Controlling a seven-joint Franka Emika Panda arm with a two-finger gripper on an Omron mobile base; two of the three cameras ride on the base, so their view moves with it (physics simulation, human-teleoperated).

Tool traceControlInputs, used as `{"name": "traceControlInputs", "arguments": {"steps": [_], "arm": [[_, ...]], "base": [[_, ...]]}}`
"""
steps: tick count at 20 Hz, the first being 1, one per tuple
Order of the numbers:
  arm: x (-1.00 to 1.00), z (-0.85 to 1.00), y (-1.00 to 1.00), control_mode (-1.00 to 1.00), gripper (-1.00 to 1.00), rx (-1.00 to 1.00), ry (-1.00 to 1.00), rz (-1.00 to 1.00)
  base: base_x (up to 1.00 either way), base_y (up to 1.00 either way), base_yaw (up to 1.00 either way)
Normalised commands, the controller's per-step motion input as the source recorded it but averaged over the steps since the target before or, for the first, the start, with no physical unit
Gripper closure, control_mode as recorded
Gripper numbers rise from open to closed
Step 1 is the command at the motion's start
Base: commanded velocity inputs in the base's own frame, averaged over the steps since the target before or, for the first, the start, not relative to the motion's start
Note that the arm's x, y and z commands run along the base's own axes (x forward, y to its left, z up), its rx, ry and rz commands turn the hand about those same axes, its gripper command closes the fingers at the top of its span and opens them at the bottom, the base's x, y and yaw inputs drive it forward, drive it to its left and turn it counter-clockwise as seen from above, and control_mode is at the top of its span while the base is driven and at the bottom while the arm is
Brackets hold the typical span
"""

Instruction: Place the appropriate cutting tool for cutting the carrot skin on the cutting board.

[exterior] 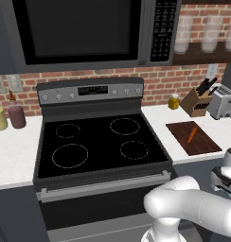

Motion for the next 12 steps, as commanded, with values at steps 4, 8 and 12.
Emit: {"name": "traceControlInputs", "arguments": {"steps": [4, 8, 12], "arm": [[0.04, -0.17, 0.00, -1.00, -1.00, -0.07, 0.01, 0.00], [0.03, -0.06, -0.10, -1.00, -1.00, -0.04, 0.02, 0.00], [0.08, -0.13, -0.18, -1.00, -1.00, -0.03, 0.04, 0.00]], "base": [[0.00, 0.00, 0.00], [0.00, 0.00, 0.00], [0.00, 0.00, 0.00]]}}
